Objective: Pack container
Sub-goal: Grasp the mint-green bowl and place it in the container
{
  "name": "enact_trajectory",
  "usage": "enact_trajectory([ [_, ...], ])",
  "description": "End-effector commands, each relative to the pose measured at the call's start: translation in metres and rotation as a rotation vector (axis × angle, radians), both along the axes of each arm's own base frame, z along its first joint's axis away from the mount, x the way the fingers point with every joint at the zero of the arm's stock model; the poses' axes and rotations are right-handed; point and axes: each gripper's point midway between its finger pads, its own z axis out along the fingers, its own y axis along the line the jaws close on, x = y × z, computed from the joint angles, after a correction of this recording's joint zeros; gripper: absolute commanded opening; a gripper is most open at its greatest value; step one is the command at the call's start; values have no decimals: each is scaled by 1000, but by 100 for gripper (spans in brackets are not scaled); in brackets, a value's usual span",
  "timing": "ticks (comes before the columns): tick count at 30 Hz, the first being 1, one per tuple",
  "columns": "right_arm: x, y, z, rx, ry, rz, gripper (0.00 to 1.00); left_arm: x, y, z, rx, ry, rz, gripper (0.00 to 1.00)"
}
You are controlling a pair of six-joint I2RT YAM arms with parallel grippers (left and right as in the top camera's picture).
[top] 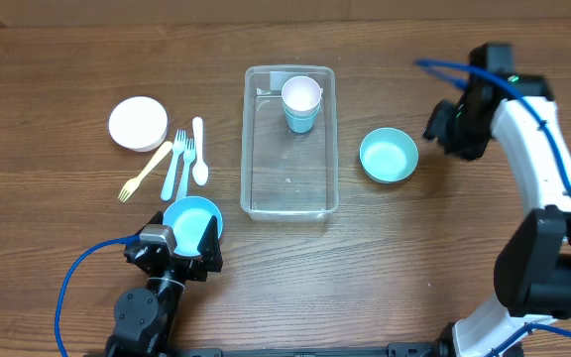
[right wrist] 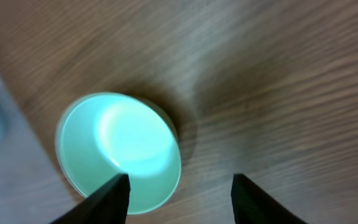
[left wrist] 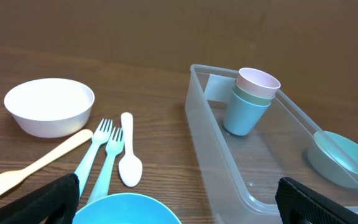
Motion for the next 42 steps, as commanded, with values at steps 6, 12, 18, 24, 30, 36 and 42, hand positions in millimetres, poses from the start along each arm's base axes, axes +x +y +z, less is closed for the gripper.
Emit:
enact_trajectory([
  [6,-18,16,-67,5,3,25,63,0,0,0,-11,-2,-2,100],
  [12,-10,44,-86,-15,-35,95,62,0,0,0,-11,-2,-2,100],
  [18,-10,40,-94,-38,-16,54,4,0,0,0,-11,-2,-2,100],
  [24,22,35,-30,-37,-60,36,4,0,0,0,-11,-2,-2,100],
  [30,57,47,116,-26,-263,56,4,0,0,0,-11,-2,-2,100],
  [36,5,159,140,3,-240,341,4,0,0,0,-11,-2,-2,100],
  [42,-26,194,56,3,-93,392,4,0,0,0,-11,-2,-2,100],
])
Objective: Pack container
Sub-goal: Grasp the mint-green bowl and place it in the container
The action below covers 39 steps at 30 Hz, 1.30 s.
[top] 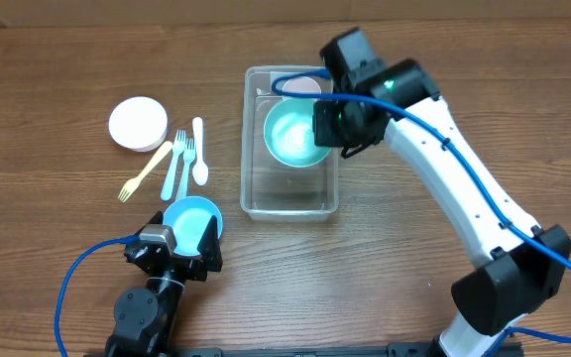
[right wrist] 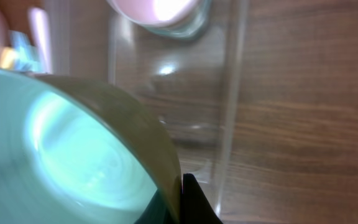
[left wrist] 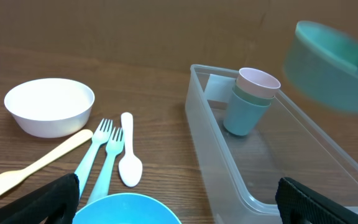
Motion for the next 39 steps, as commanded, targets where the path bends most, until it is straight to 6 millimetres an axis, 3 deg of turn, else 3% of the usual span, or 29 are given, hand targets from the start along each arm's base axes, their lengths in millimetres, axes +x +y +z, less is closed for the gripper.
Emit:
enact_trajectory([
  [1,-4,-10,-26,-2,36,-64,4,0,0,0,-12,-2,-2,100],
  [7,-4,7,-43,52,39,-110,4,0,0,0,-12,-2,-2,100],
  [12,-7,32,-74,102,55,-121,4,0,0,0,-12,-3,-2,100],
  [17,8,35,-74,90,-19,-157,4,0,0,0,-12,-2,-2,100],
  [23,8,43,-110,60,37,-168,4,0,0,0,-12,-2,-2,100],
  [26,12,45,-109,72,21,-167,4,0,0,0,-12,-2,-2,100],
  [27,12,45,-109,71,22,-168,9,0,0,0,-12,-2,-2,100],
  [28,12,45,-109,71,22,-167,22,0,0,0,-12,-2,-2,100],
  [30,12,45,-109,71,22,-167,34,0,0,0,-12,-2,-2,100],
  [35,9,46,-105,75,36,-163,35,0,0,0,-12,-2,-2,100],
  [37,8,45,-88,77,34,-163,35,0,0,0,-12,-2,-2,100],
  [39,5,47,-59,112,7,-148,35,0,0,0,-12,-2,-2,100],
])
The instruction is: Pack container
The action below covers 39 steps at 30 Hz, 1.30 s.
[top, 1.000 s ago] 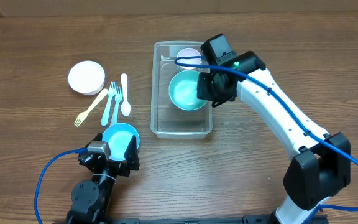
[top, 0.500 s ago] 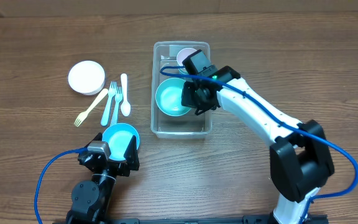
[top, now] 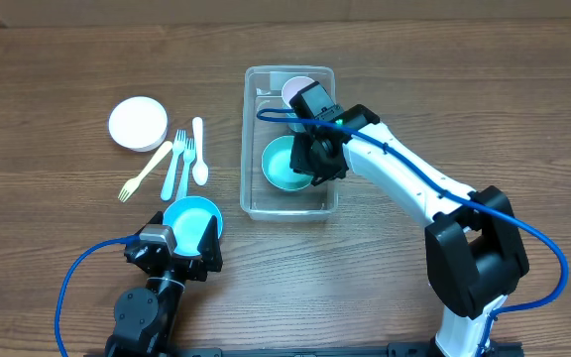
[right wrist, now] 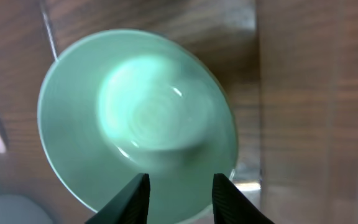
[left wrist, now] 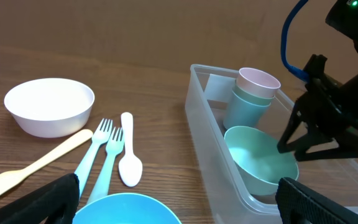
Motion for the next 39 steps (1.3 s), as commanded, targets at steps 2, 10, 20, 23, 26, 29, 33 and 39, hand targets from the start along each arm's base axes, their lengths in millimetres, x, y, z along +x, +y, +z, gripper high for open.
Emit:
enact_trajectory([
  [2,2,10,92,108,-153,56,35,0,0,0,-12,-2,-2,100],
  [10,-60,-105,226,38,-403,121,64,0,0,0,-12,-2,-2,100],
  [20,-173,-152,239,-65,-331,311,100,0,0,0,-12,-2,-2,100],
  [23,-184,-156,238,-69,-307,309,100,0,0,0,-12,-2,-2,100],
  [26,-180,-155,235,-72,-292,310,100,0,0,0,-11,-2,-2,100],
  [29,-177,-154,231,-76,-273,312,100,0,0,1,-12,-3,-2,100],
  [33,-170,-151,224,-84,-235,315,100,2,6,5,-2,-25,34,100],
  [39,-159,-144,218,-77,-213,317,100,-2,-13,11,-39,-41,-76,100],
])
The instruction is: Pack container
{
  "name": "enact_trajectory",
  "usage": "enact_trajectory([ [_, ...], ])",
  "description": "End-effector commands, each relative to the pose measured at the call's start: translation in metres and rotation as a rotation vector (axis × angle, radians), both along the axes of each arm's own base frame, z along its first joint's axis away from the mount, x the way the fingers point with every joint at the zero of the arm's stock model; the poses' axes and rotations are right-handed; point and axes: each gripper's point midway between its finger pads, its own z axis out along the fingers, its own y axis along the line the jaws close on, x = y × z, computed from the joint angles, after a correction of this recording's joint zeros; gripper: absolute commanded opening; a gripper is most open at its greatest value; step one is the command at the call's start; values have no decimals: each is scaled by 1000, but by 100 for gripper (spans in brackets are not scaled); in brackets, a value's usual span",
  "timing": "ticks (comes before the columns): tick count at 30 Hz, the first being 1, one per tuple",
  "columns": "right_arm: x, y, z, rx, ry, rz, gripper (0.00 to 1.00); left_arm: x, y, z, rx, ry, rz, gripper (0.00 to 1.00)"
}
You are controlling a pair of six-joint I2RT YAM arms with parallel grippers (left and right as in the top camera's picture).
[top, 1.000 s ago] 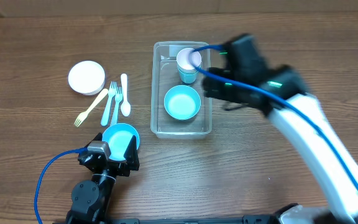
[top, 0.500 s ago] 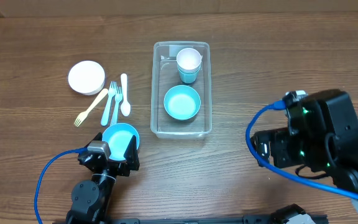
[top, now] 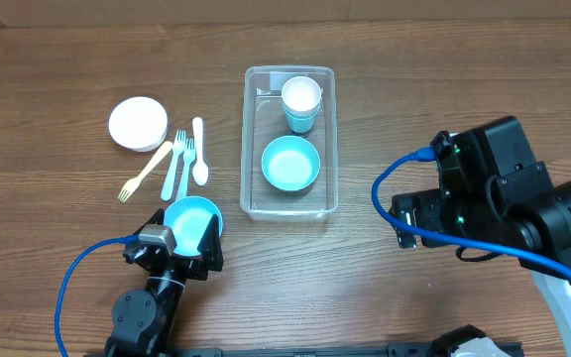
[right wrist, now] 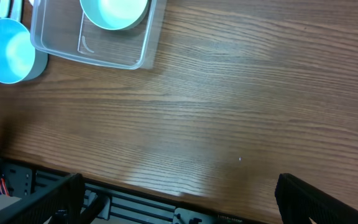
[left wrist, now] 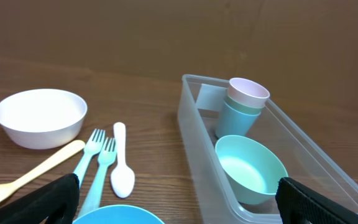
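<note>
A clear plastic container (top: 249,149) lies mid-table. Inside it, stacked cups (top: 301,102), pink on top, stand at the far end, and a teal bowl (top: 290,164) sits in the near half, also seen in the left wrist view (left wrist: 250,167). A blue bowl (top: 191,218) sits on the table between the fingers of my open left gripper (left wrist: 178,208). My right gripper (right wrist: 179,202) is open and empty, high over bare table to the right of the container.
Left of the container lie a white bowl (top: 138,123), a yellow fork (top: 145,171), two blue forks (top: 179,164) and a white spoon (top: 199,151). The raised right arm (top: 484,198) hangs over the table's right side. The table's front edge and metal rails (right wrist: 166,208) show below.
My right gripper was open right over the teal bowl in the container; now it is high up to the right of the container. The bowl stays inside. The left wrist view has shifted slightly.
The teal bowl stood on the table right of the container with my right gripper open over it. Then the gripper held it above the container. Then the bowl lay inside with the jaws open above it, and now the arm is away. The left gripper stayed round the blue bowl.
</note>
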Motion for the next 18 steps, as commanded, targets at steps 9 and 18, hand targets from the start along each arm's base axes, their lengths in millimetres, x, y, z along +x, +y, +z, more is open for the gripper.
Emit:
enact_trajectory([
  [9,-35,-13,53,100,-288,28,100,-12,23,68,60,82,105,100],
  [18,-37,-14,49,92,-263,28,100,35,17,159,406,279,57,100],
])
